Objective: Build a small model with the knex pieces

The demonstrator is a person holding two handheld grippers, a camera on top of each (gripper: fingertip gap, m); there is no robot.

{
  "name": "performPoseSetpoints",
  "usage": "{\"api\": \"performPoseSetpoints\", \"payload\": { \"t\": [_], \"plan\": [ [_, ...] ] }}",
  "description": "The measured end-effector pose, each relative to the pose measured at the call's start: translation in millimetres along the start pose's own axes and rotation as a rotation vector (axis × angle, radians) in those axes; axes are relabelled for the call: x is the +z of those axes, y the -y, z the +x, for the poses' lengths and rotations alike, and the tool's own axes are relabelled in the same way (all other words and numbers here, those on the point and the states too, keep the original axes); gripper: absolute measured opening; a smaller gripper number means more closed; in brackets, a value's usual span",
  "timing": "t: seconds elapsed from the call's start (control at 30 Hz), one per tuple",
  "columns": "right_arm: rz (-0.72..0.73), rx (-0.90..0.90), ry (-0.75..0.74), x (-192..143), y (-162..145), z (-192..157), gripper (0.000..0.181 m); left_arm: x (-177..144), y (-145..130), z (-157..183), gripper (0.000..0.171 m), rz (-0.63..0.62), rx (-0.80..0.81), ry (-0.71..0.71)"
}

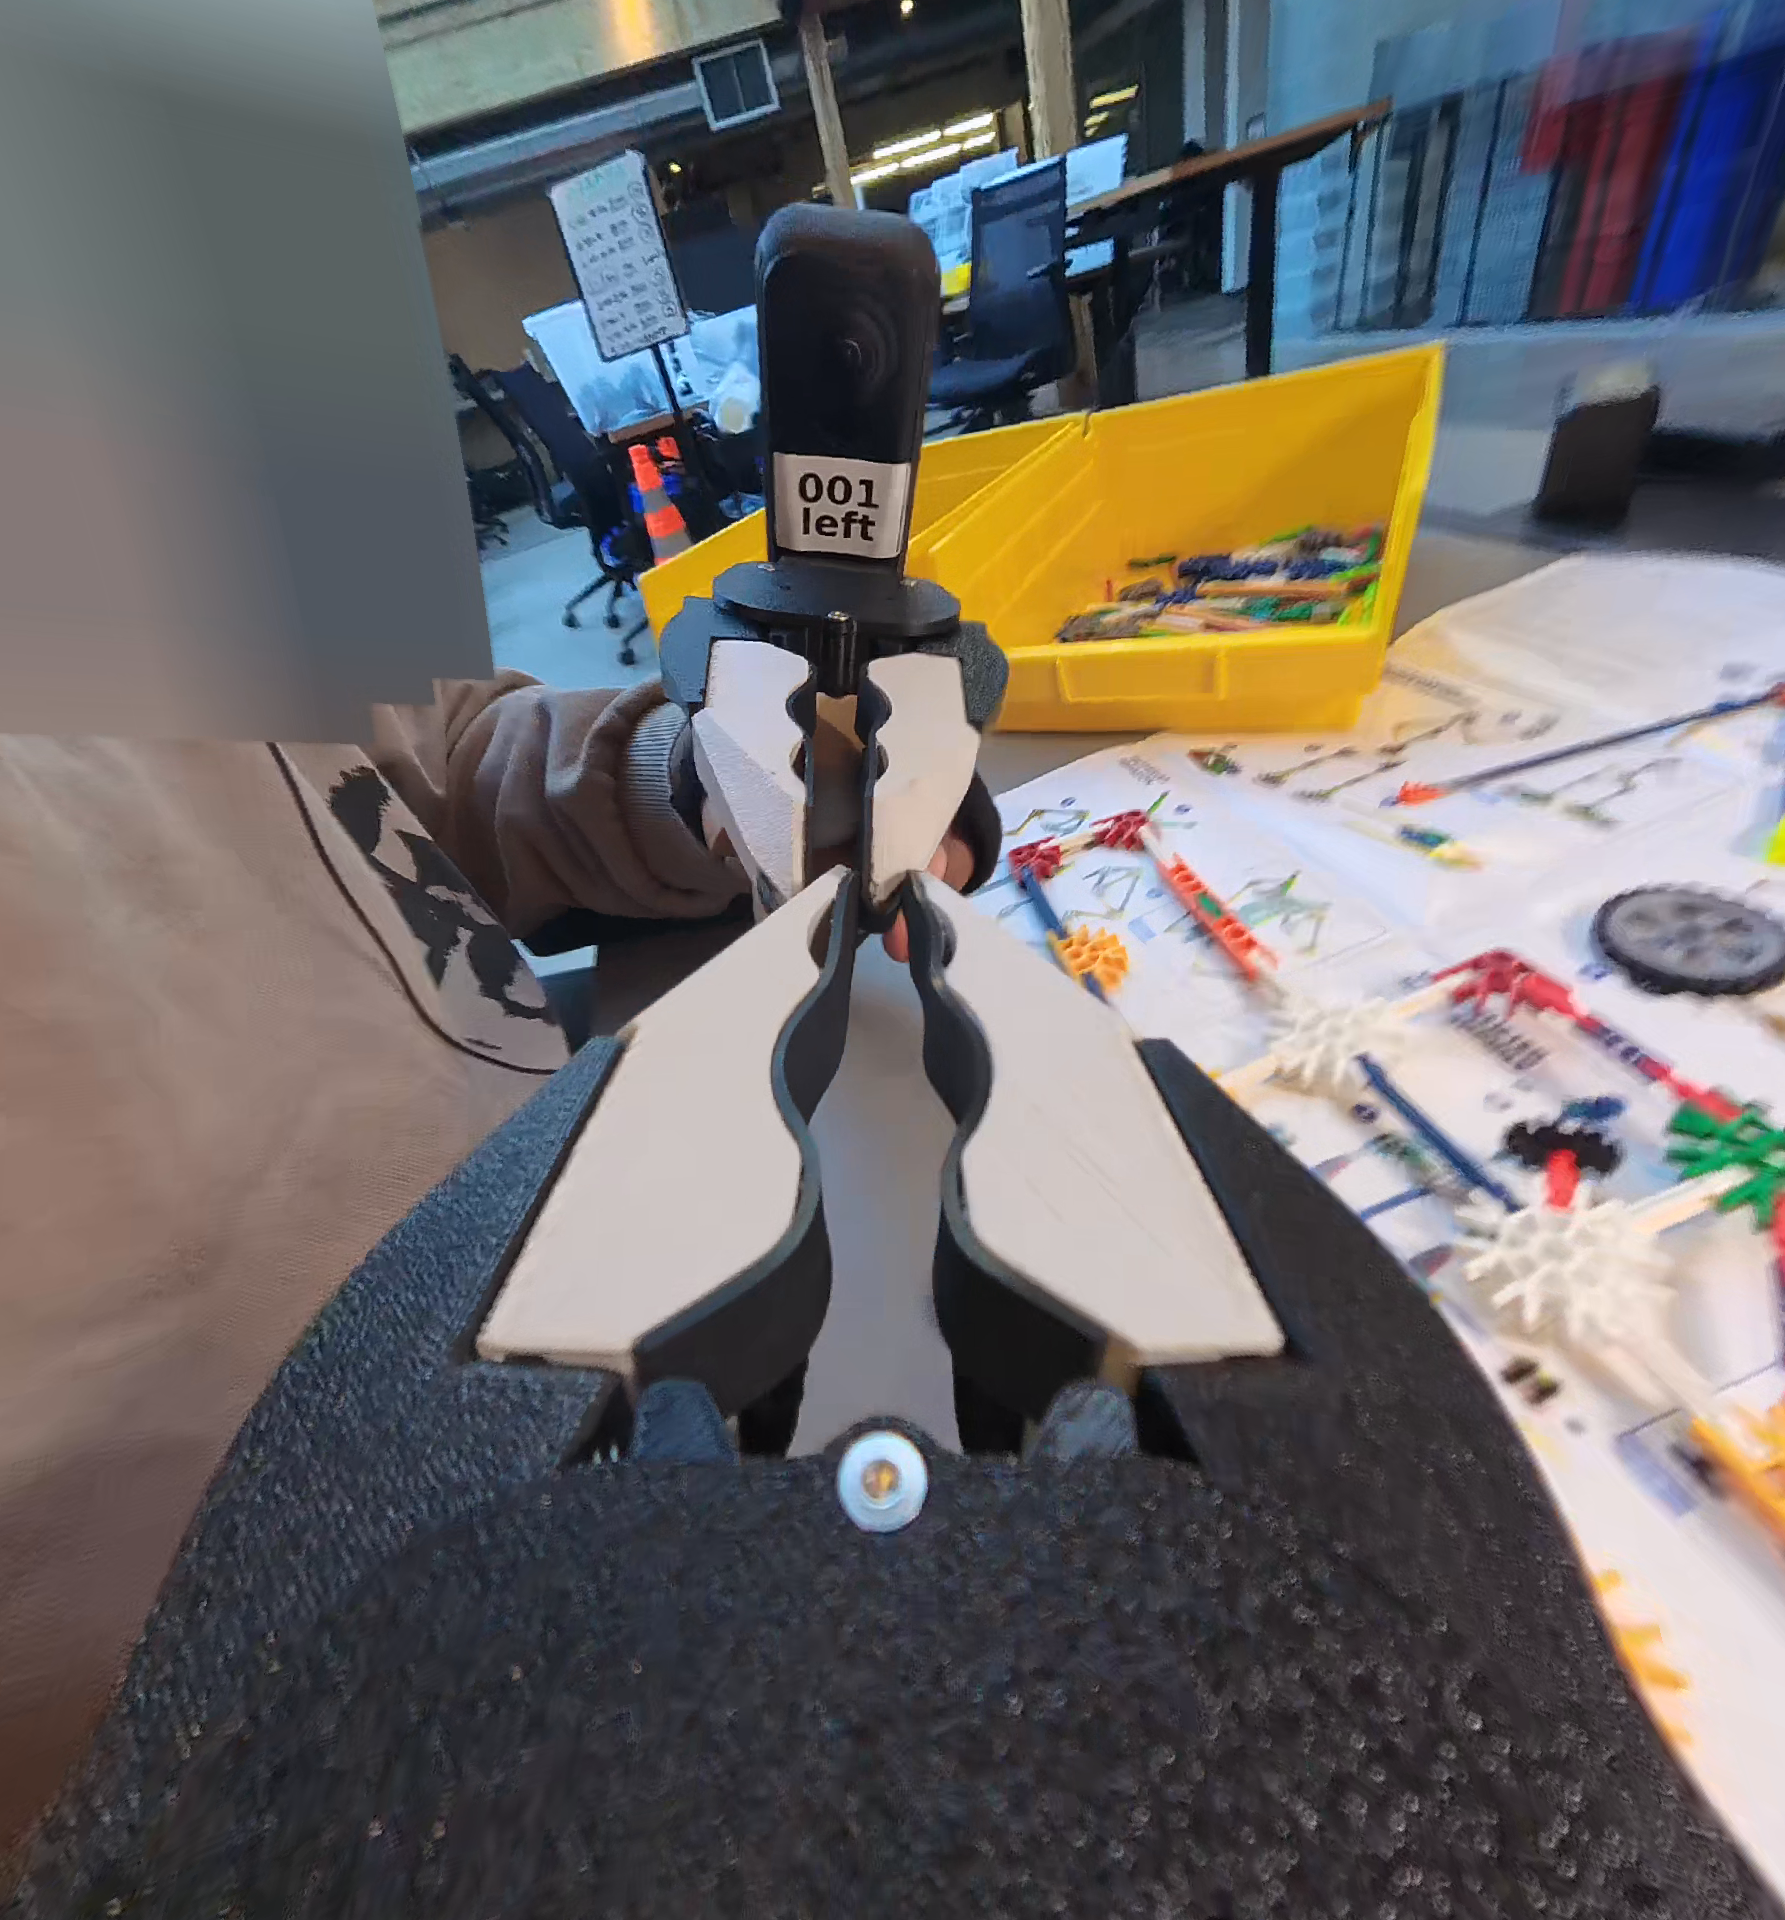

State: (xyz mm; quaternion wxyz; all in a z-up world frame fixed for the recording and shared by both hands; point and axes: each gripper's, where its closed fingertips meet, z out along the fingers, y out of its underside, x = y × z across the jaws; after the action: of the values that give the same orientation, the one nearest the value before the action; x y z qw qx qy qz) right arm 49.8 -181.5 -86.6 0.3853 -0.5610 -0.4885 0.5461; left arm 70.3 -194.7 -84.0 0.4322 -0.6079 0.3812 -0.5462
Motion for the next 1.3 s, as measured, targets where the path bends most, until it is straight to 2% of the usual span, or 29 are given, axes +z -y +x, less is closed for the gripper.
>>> {"api": "performPoseSetpoints", "payload": {
  "t": [0.1, 0.13, 0.47, 0.63, 0.8, 0.93, 1.03, 1.1, 1.3],
  "plan": [
    [0.031, -0.123, -0.024, 1, 10, 1, 0.019, -3, 7, 7, 0.009, 0.03, 0.043, -0.035],
    [0.033, -0.157, -0.023, 1, 10, 1, 0.019, -4, 7, 8, 0.013, 0.028, 0.054, -0.039],
    [-0.046, -0.458, -0.117, -8, 1, 9, 0.023, -17, 6, -12, 0.014, 0.002, 0.141, 0.046],
    [0.002, -0.473, -0.09, -12, 3, 2, 0.023, -22, 6, -30, 0.016, 0.023, 0.12, 0.113],
    [0.009, -0.492, -0.047, -5, 0, -8, 0.022, -8, 3, -17, 0.021, 0.005, 0.223, 0.113],
    [0.022, -0.495, -0.014, 2, 0, -12, 0.022, -5, 7, -12, 0.007, 0.014, 0.289, 0.141],
    [0.059, -0.464, 0.01, 4, 7, -15, 0.019, -8, 13, -8, 0.005, 0.035, 0.319, 0.152],
    [0.074, -0.425, 0.02, 5, 11, -16, 0.009, -9, 14, -5, 0.004, 0.04, 0.34, 0.153],
    [0.09, -0.361, 0.046, 7, 11, -21, 0.009, -11, 13, 0, 0.003, 0.023, 0.345, 0.138]
  ]
}}
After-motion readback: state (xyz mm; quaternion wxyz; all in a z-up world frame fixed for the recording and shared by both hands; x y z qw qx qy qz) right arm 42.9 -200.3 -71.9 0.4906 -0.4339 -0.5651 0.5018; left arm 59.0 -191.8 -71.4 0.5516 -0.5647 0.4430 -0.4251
